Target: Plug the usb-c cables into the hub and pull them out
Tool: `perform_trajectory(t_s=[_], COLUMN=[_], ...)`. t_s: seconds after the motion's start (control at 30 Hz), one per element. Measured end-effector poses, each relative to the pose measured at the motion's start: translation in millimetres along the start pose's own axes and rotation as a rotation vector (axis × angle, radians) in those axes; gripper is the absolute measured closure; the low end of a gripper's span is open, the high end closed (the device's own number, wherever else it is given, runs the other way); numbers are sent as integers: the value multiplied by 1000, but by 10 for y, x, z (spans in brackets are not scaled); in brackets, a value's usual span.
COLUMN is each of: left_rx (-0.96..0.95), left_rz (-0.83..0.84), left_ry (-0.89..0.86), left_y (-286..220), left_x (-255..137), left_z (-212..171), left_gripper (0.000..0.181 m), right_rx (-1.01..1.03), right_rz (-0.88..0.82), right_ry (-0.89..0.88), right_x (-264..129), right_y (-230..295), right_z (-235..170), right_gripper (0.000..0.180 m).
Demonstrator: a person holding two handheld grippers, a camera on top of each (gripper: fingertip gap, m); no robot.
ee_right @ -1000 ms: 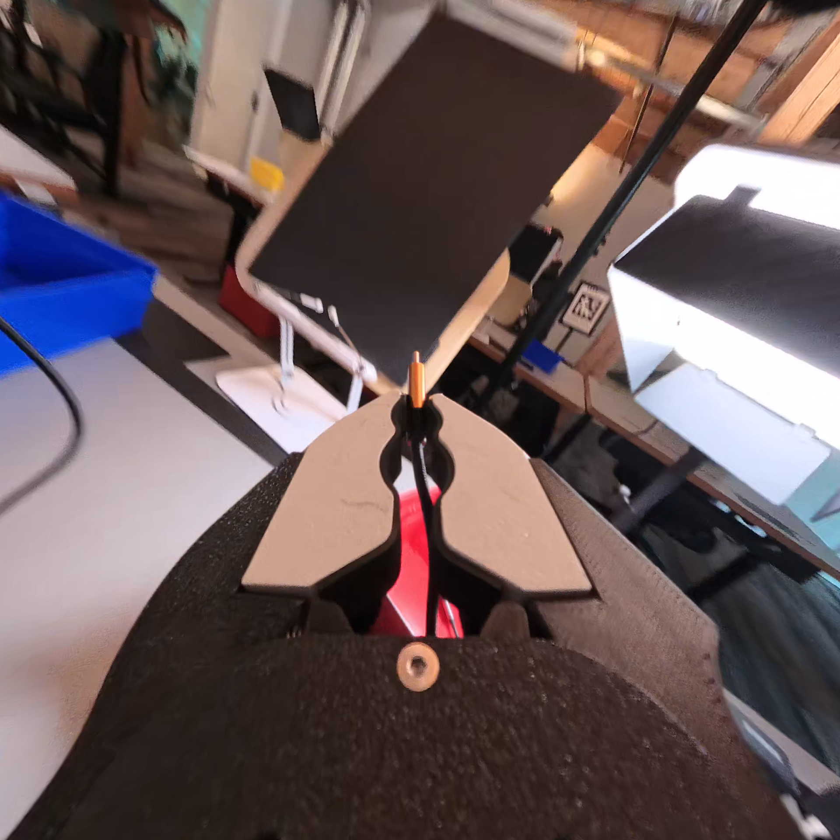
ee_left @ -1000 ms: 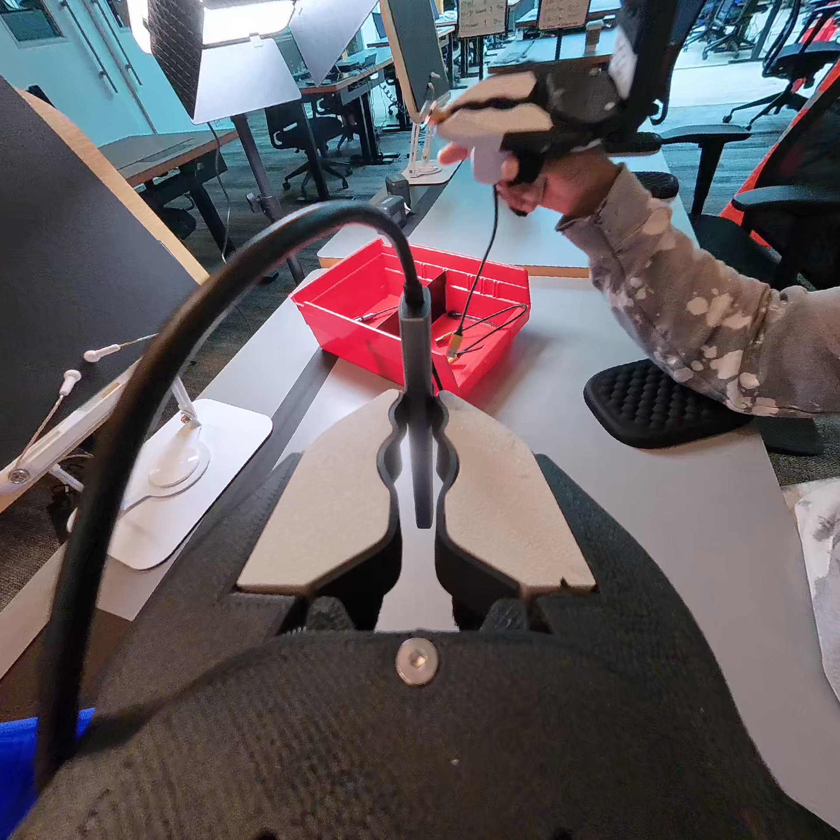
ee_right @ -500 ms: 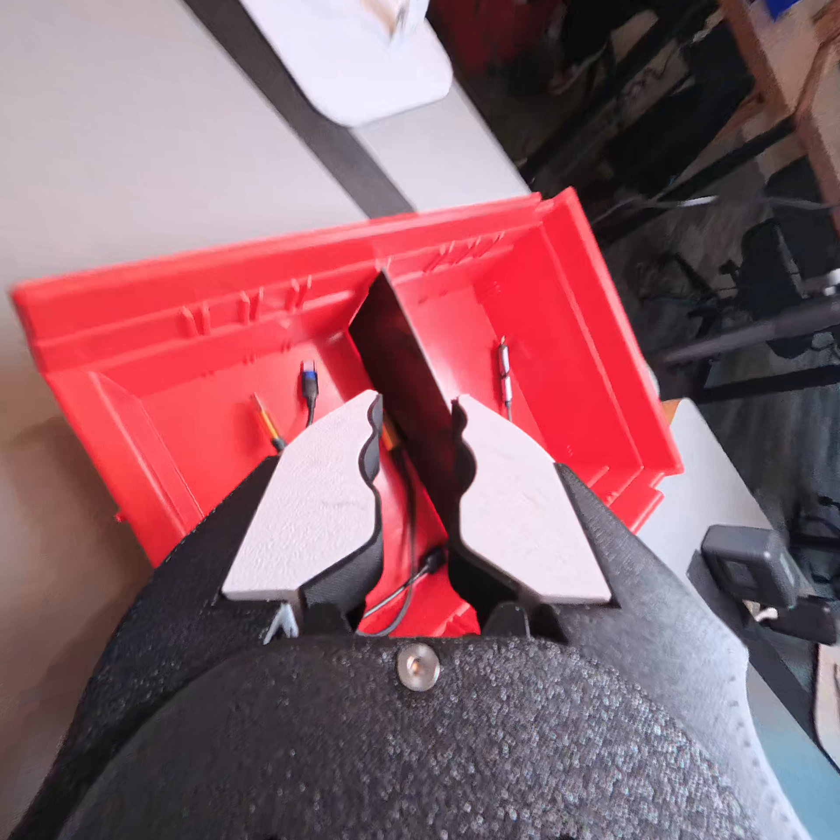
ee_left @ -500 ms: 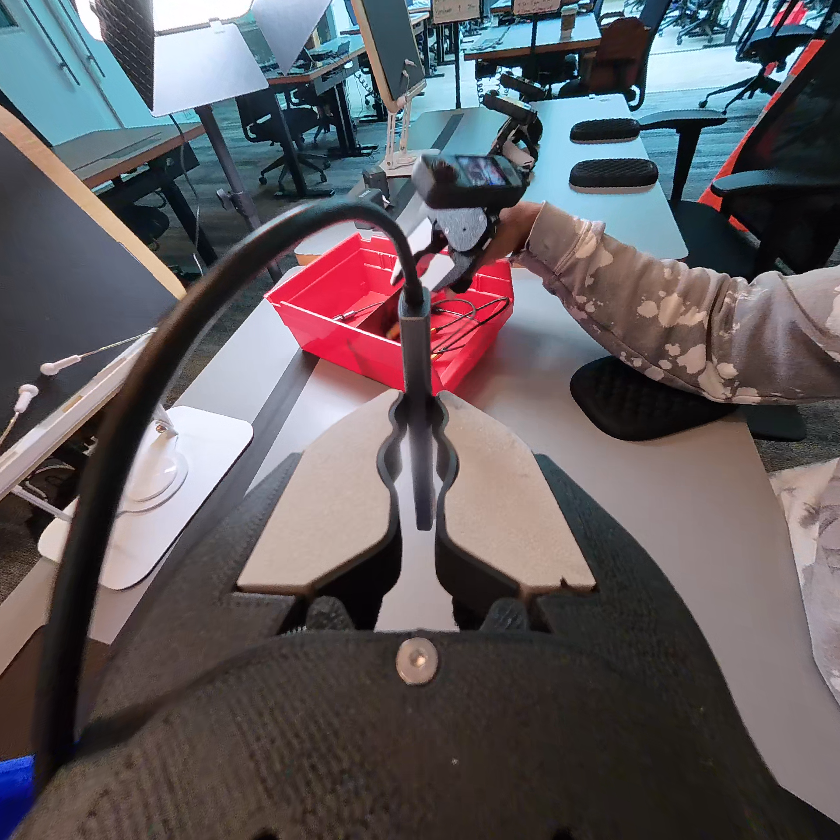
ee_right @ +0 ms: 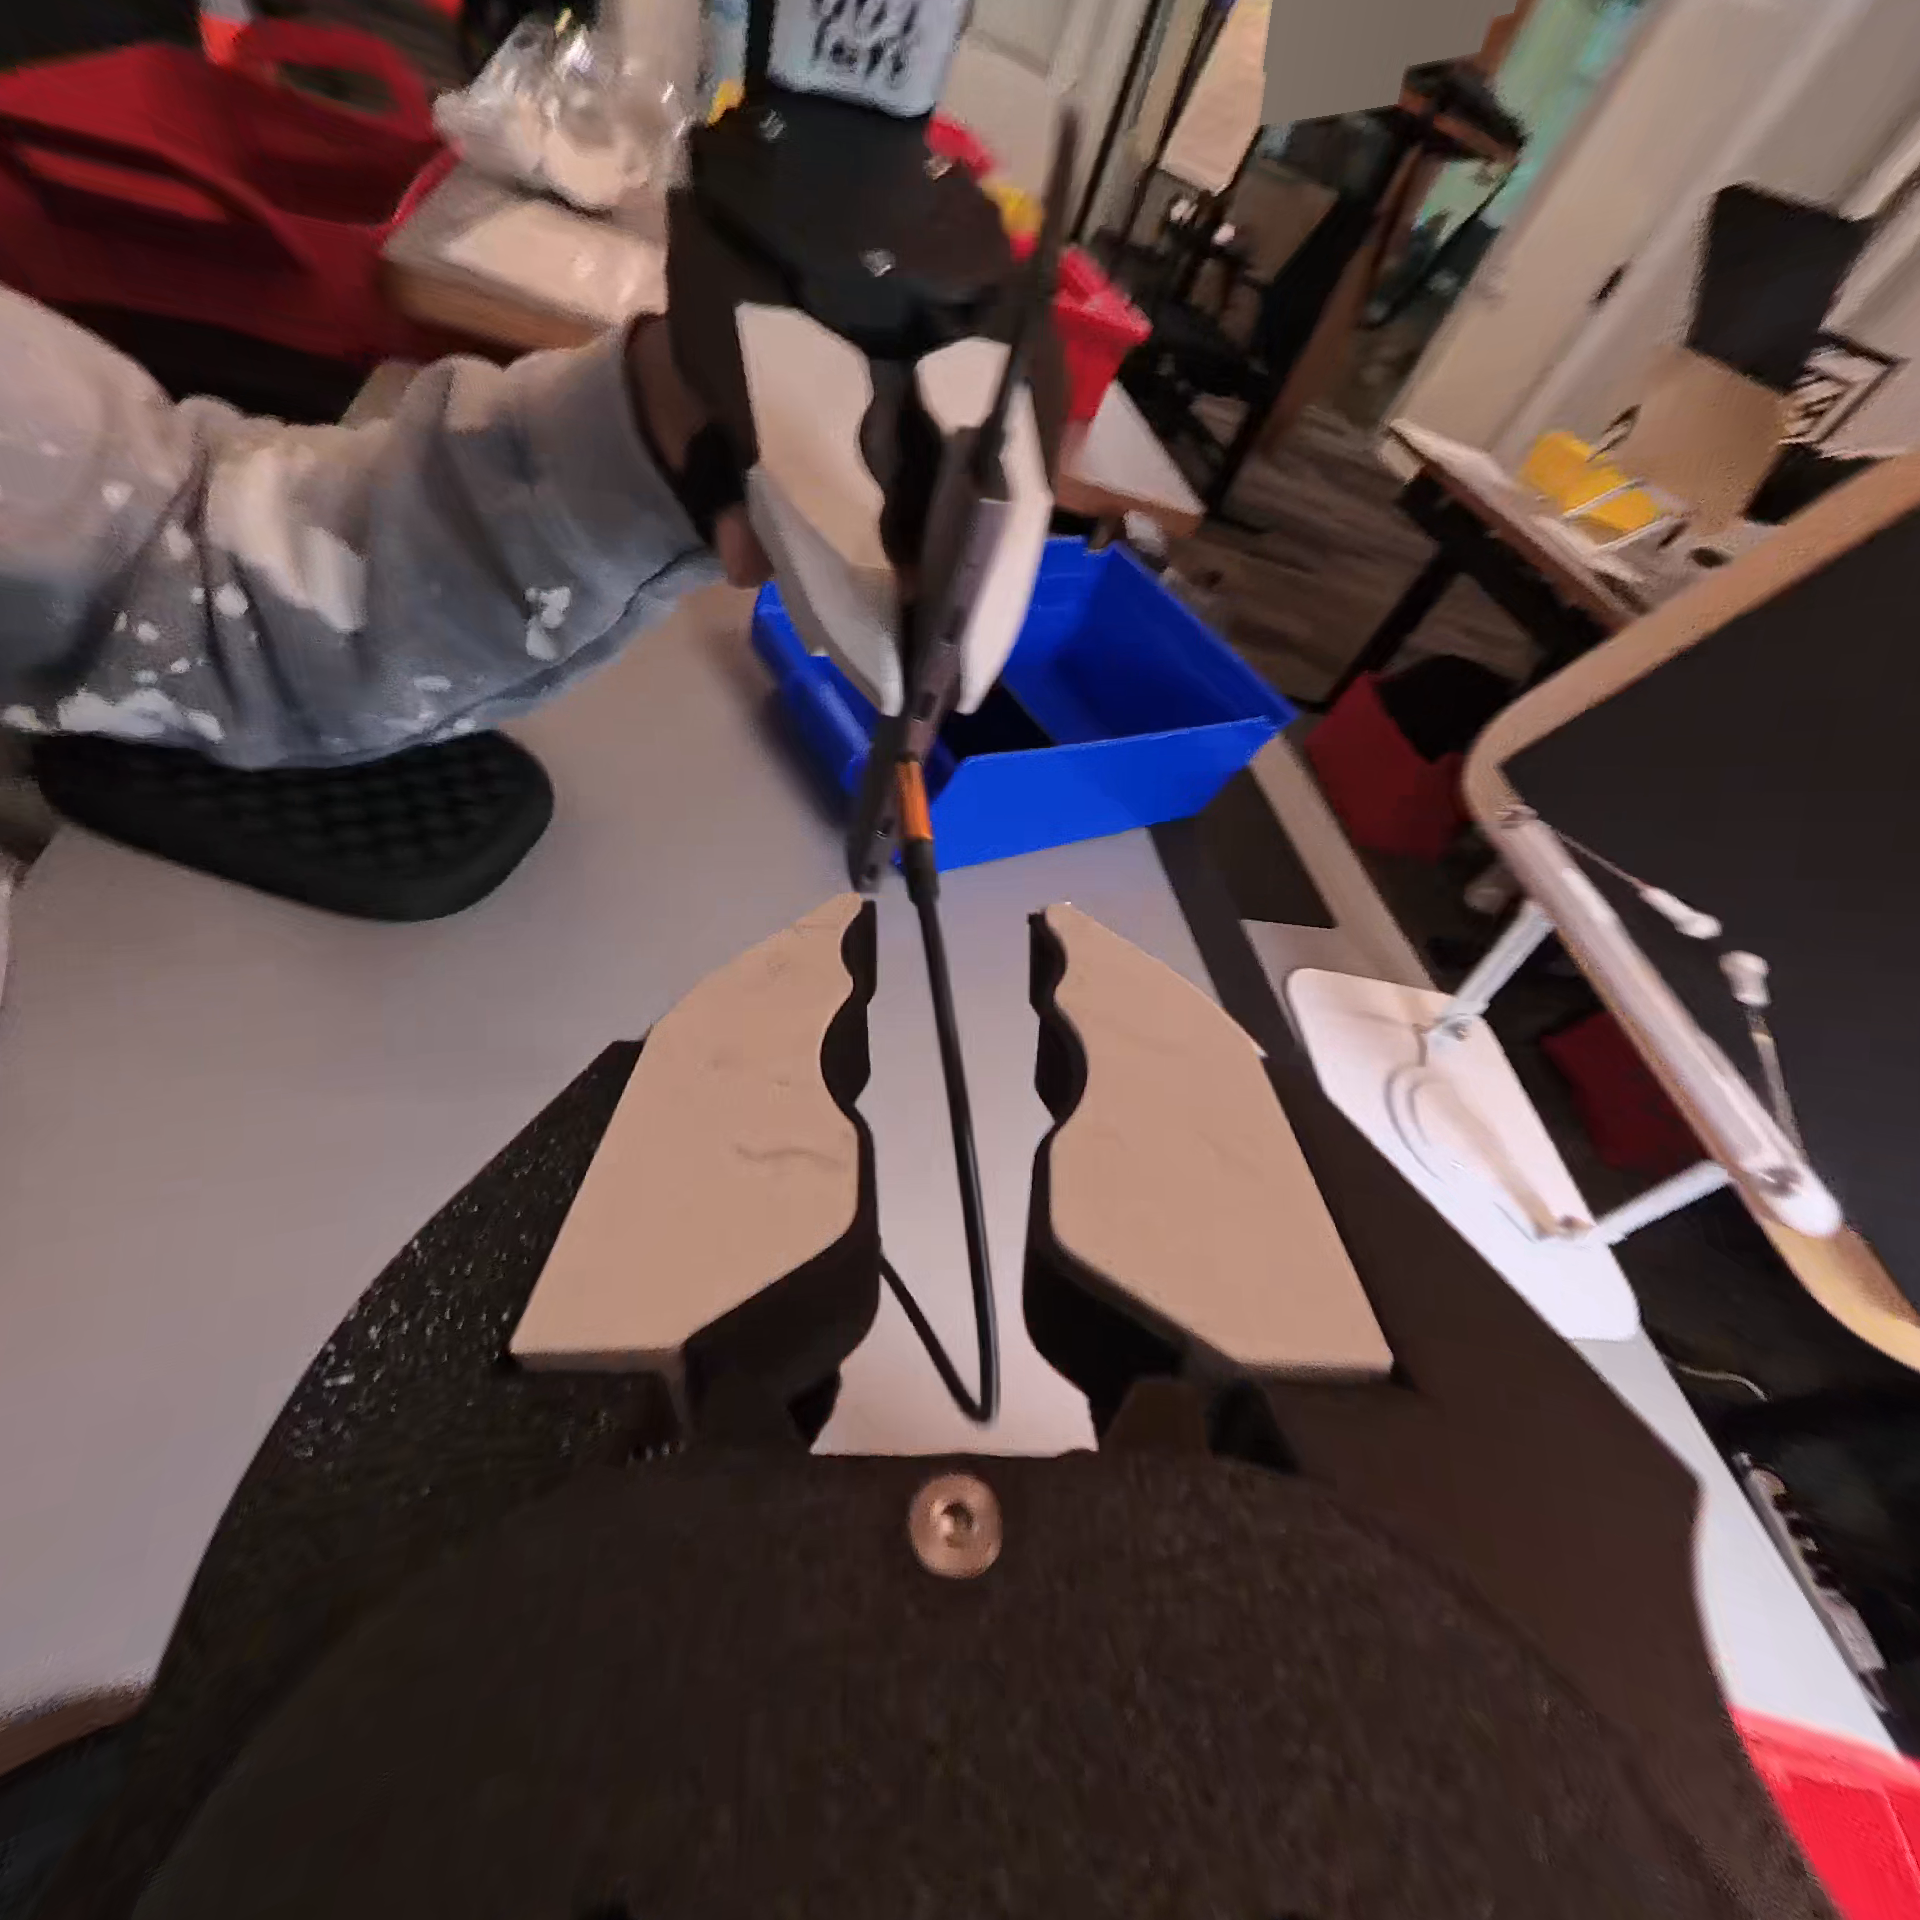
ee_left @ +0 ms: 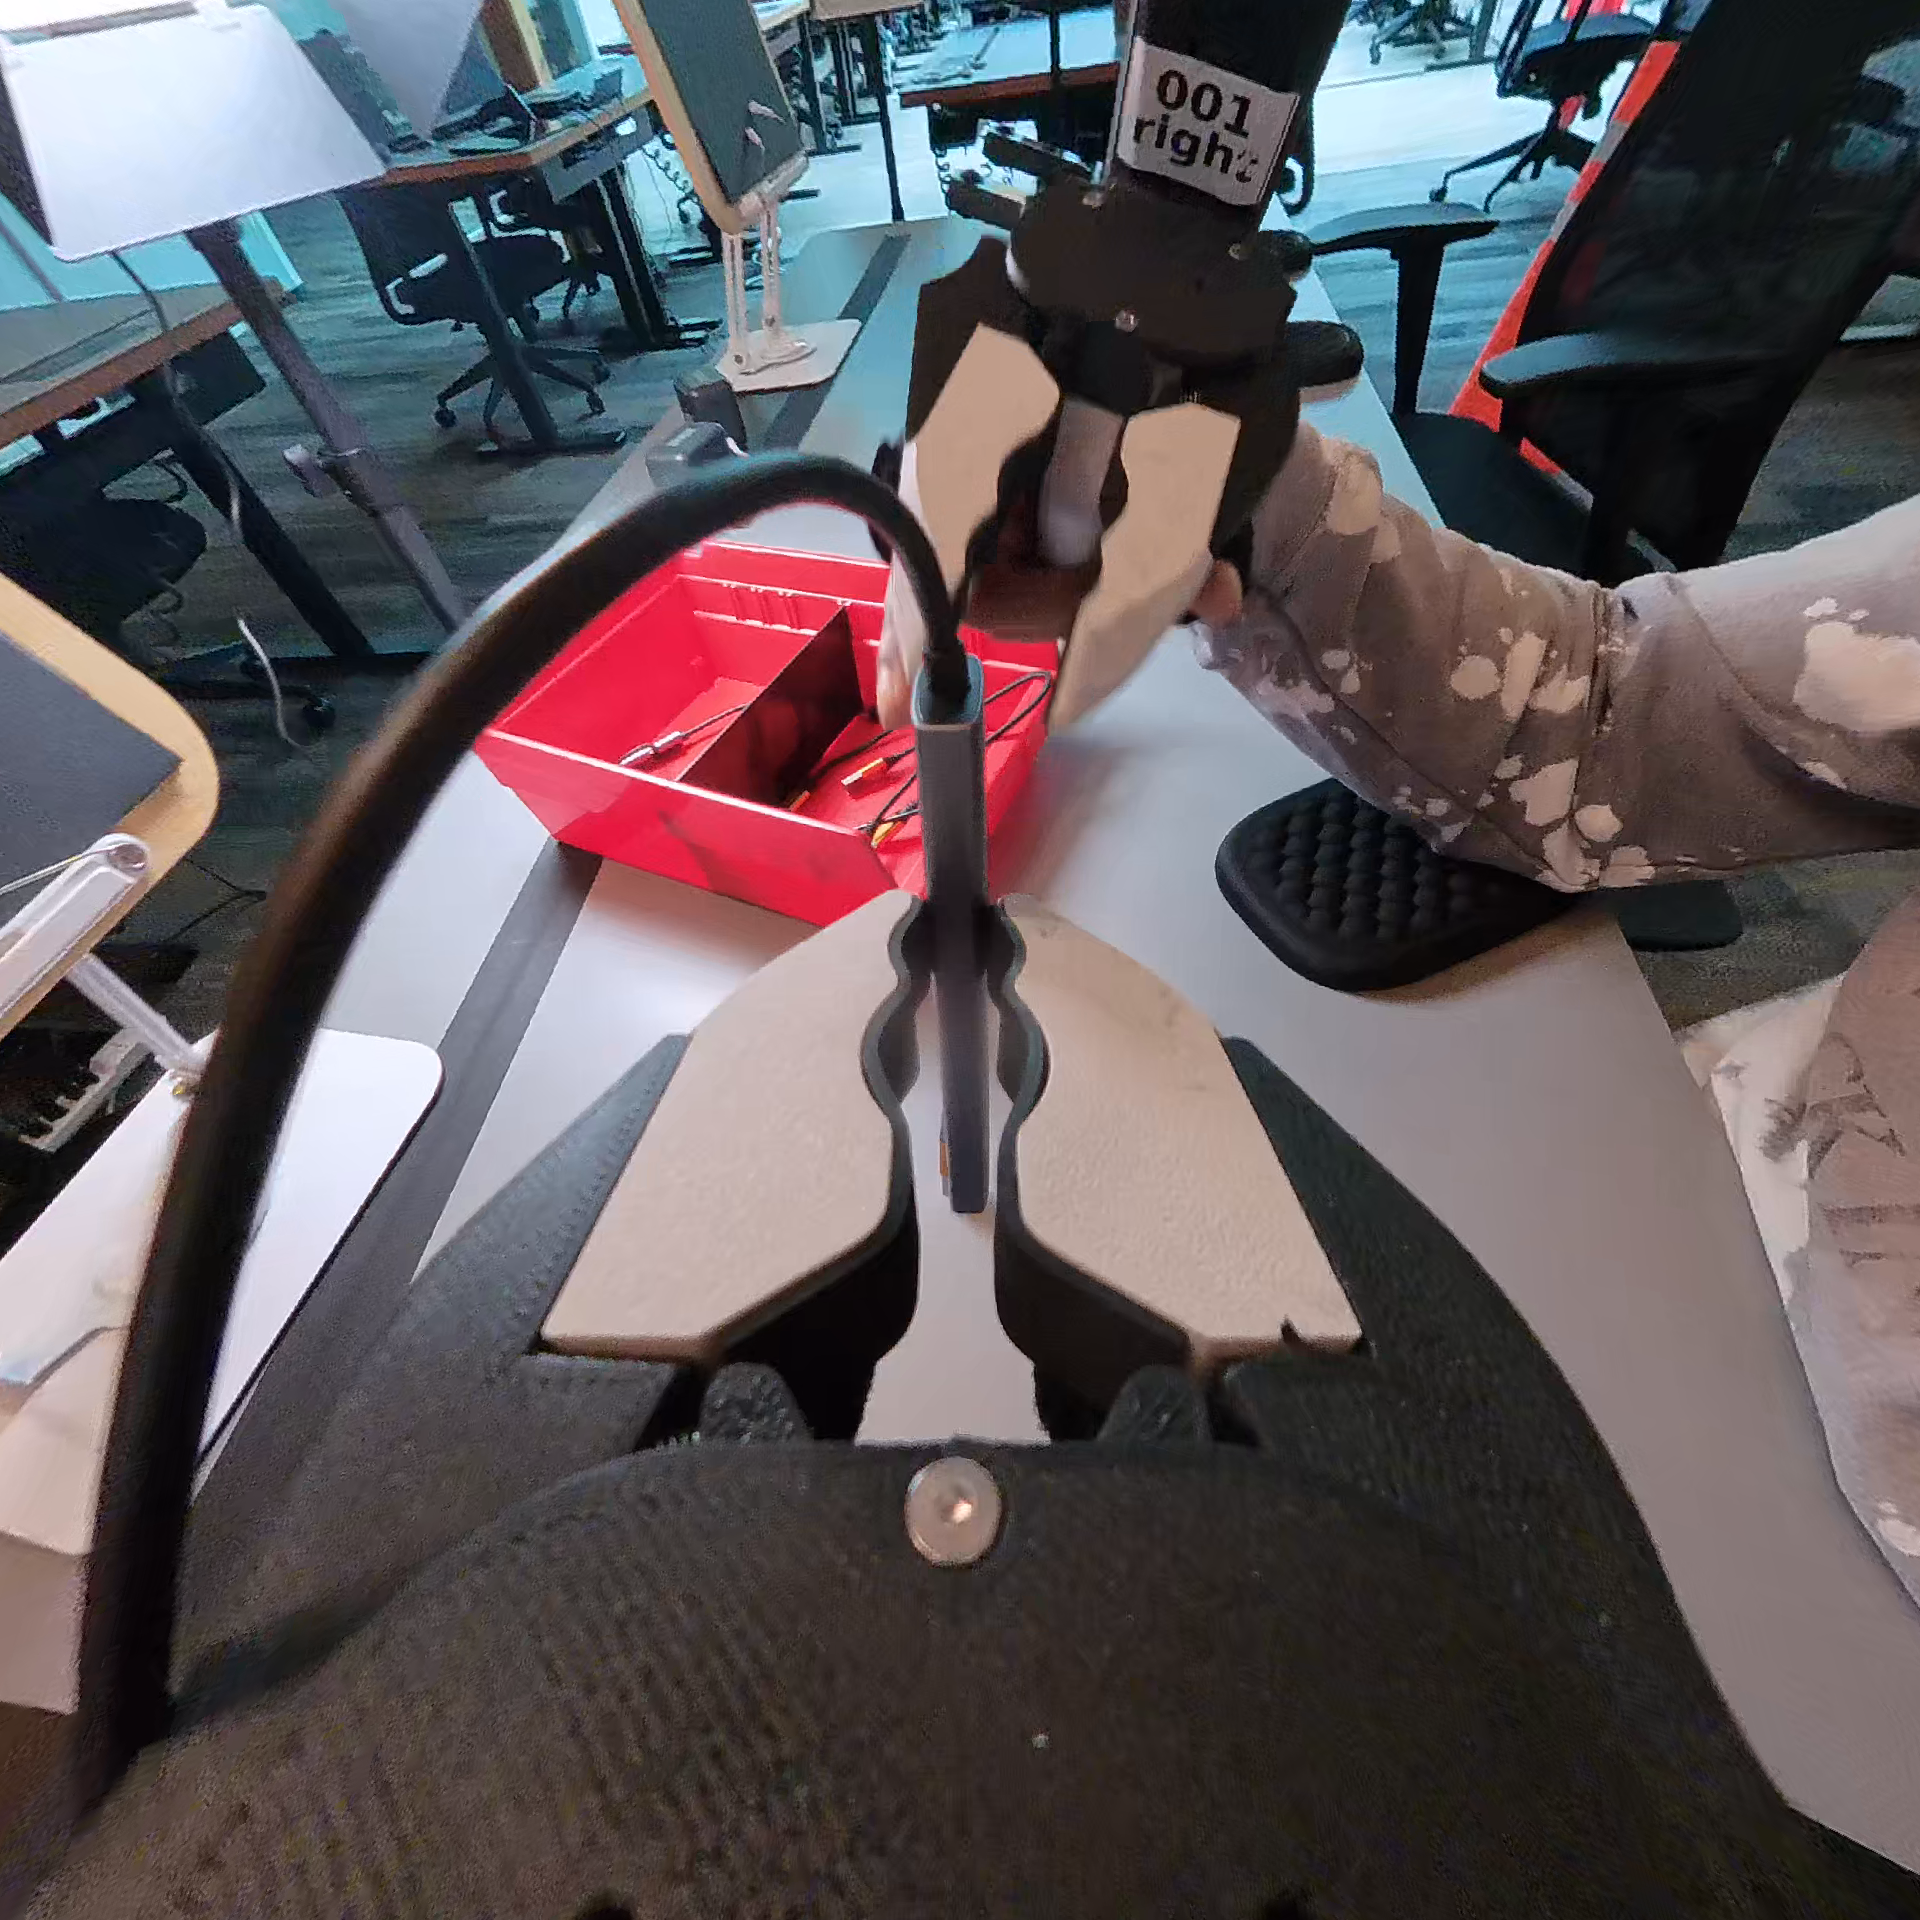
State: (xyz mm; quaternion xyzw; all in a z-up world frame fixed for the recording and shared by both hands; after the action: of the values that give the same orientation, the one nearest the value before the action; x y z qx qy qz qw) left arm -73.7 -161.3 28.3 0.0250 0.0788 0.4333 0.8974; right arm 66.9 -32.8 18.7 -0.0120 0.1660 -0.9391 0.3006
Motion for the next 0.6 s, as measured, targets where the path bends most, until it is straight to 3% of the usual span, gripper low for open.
perform_trajectory(t_s=[0.17,0.27,0.43,0.6], left_rx=[8,9,27,96], left_rz=[-33,-37,-32,-83], left_ry=[31,22,-41,18], left_y=[-64,-77,-73,-131], left_x=[144,179,175,197], left_z=[-51,-55,-35,-115], left_gripper=[170,170,170,159], right_rx=[-2,21,36,45], right_rz=[66,78,63,78], right_ry=[82,59,26,-15], right_x=[335,351,307,263], right_y=[122,119,86,109], right_z=[-175,-202,-158,-73], right_gripper=[161,172,174,173])
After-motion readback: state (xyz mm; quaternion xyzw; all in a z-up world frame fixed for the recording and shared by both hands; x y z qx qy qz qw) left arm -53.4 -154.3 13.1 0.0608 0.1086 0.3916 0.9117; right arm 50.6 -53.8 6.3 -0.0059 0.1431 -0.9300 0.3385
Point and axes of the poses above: each gripper's, where its closed fingertips meet, x out along the fingers, z out of its top, y = z × x across the jaws, the point moved 8 cm from there along -x, back along the fingers, and after that the axes turned 13 degrees about -y, right-handed, at the moved point
